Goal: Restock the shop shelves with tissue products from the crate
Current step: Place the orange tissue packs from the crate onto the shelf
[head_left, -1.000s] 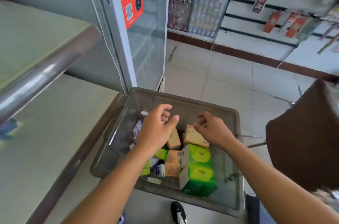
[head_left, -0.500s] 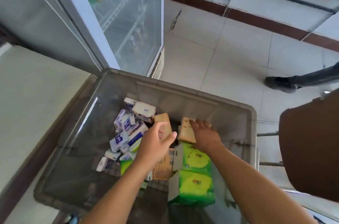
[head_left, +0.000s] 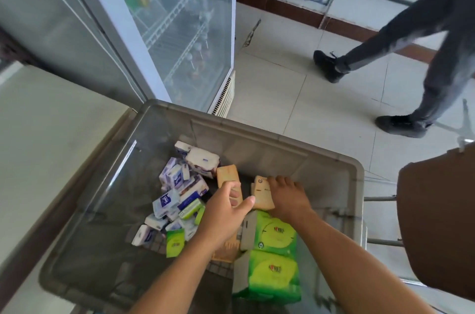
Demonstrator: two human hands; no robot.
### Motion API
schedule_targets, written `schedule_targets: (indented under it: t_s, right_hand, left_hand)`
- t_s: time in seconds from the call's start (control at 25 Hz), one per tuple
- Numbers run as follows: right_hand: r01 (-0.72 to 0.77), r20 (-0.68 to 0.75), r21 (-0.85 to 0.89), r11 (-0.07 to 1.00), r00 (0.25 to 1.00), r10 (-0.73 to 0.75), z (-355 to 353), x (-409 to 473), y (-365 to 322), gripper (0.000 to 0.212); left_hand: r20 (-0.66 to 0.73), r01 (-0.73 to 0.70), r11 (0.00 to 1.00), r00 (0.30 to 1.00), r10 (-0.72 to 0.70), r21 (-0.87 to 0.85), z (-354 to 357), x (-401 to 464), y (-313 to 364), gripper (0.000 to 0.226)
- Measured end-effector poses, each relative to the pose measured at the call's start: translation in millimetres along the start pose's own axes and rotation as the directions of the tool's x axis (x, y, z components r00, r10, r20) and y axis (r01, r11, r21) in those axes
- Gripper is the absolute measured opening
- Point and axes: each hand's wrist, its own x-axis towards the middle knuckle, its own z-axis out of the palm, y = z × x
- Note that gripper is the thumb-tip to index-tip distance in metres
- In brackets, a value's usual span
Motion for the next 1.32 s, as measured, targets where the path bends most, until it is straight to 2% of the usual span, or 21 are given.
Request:
schedule_targets:
  t_s: [0.16, 0.28, 0.44, 0.6, 0.72, 0.8, 0.88, 0.92, 1.0, 1.12, 1.2, 1.32]
  right_hand:
    - [0.036, -0.116, 0.065, 0.997, 0.993, -0.028, -23.2, -16.6, -9.6, 0.090]
    - [0.106, -0.255, 0.079, 0.991, 0.963, -0.082, -55.4, -37.9, -23.2, 0.089]
    - [0.209, -0.417, 0.013, 0.978, 0.890, -0.185, -107.4, -73.5, -48.6, 0.087]
    - [0.279, -0.562, -0.099, 0.955, 0.776, -0.286, -150.1, -107.4, -78.4, 0.089]
    - [0.372, -0.551, -0.123, 0.920, 0.745, -0.376, -187.3, -134.3, -100.8, 0.094]
    - [0.445, -0.533, -0.018, 0.895, 0.753, -0.386, -220.5, -152.7, -117.5, 0.092]
    - [0.509, -0.524, 0.193, 0.839, 0.776, -0.351, -255.5, -165.3, -129.8, 0.086]
    - [0.537, -0.512, 0.269, 0.800, 0.783, -0.353, -274.3, -172.7, -138.3, 0.083]
    - [0.581, -0.482, 0.299, 0.757, 0.777, -0.405, -308.1, -188.9, -156.7, 0.074]
    - [0.639, -0.427, 0.317, 0.701, 0.756, -0.496, -349.5, -218.0, -188.2, 0.039]
    - [0.700, -0.473, 0.331, 0.633, 0.703, -0.531, -374.4, -238.7, -206.5, 0.030]
    - [0.808, -0.553, 0.293, 0.511, 0.579, -0.599, -409.6, -274.2, -247.6, 0.029]
  left_hand:
    - [-0.035, -0.037, 0.998, 0.999, 0.038, 0.041, -7.2, -1.9, 3.3, 0.049]
    - [-0.079, -0.052, 0.997, 0.995, 0.056, 0.050, -23.1, -5.0, 12.0, 0.061]
    - [-0.092, -0.022, 0.998, 0.996, 0.017, -0.055, -55.0, -17.1, 20.8, 0.077]
    - [-0.095, -0.061, 0.974, 0.995, 0.040, -0.219, -96.5, -47.6, 20.7, 0.069]
    - [-0.154, -0.133, 0.954, 0.984, 0.093, -0.269, -138.5, -83.5, 25.4, 0.052]
    - [-0.202, -0.177, 0.938, 0.972, 0.120, -0.298, -167.4, -108.6, 25.8, 0.052]
    - [-0.256, -0.218, 0.916, 0.957, 0.134, -0.335, -192.4, -129.7, 26.9, 0.050]
    - [-0.295, -0.243, 0.901, 0.945, 0.137, -0.359, -205.8, -143.6, 29.0, 0.049]
    - [-0.372, -0.309, 0.870, 0.914, 0.160, -0.384, -230.7, -171.8, 35.1, 0.047]
    - [-0.481, -0.431, 0.818, 0.848, 0.223, -0.380, -266.0, -217.0, 47.4, 0.042]
    - [-0.542, -0.499, 0.792, 0.798, 0.263, -0.351, -286.1, -244.2, 58.1, 0.050]
    - [-0.657, -0.582, 0.757, 0.700, 0.279, -0.298, -319.1, -293.9, 67.2, 0.060]
